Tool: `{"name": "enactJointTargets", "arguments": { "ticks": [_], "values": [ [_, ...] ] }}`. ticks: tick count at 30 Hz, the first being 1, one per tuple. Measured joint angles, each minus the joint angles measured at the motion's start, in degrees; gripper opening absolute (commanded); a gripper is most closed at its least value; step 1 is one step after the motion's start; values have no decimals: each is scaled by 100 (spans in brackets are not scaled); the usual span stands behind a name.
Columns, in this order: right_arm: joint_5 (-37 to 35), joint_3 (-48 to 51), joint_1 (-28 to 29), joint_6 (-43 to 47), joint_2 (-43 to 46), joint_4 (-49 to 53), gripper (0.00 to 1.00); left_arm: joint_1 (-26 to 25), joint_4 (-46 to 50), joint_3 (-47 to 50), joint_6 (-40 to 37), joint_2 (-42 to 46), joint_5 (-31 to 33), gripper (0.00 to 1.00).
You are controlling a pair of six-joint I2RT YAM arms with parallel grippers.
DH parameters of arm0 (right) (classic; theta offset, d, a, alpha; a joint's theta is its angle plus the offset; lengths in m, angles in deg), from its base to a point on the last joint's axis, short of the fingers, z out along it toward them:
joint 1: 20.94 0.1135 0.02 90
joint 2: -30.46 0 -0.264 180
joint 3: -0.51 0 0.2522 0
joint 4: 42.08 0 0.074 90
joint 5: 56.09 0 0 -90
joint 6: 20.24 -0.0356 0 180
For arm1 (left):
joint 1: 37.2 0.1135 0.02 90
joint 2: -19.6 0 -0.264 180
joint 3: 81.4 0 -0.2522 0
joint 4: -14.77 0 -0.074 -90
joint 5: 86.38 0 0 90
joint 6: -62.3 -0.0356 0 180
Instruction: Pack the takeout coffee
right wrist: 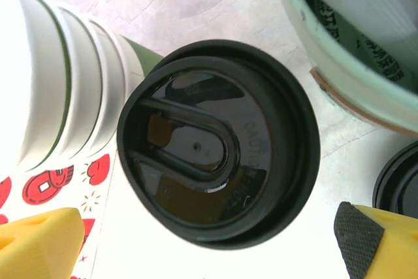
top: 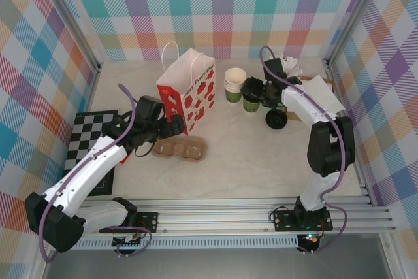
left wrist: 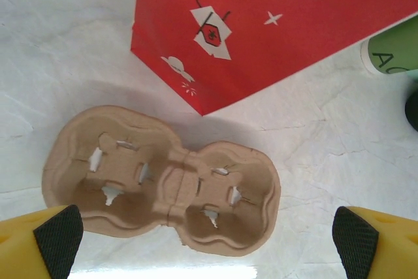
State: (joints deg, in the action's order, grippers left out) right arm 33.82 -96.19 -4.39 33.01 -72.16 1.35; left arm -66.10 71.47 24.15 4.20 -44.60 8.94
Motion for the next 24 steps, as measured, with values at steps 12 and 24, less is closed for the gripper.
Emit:
{"name": "enactJointTargets", "arguments": {
  "ticks": [12,24],
  "values": [
    [160,2354,1318,393,2448,-1080,100,2212,136,848,273,-7,-341,100],
    [612,2999,2463,776,1803,-2076,100,1792,-1521,1300,-142,-1482,-1478,100]
  ]
}}
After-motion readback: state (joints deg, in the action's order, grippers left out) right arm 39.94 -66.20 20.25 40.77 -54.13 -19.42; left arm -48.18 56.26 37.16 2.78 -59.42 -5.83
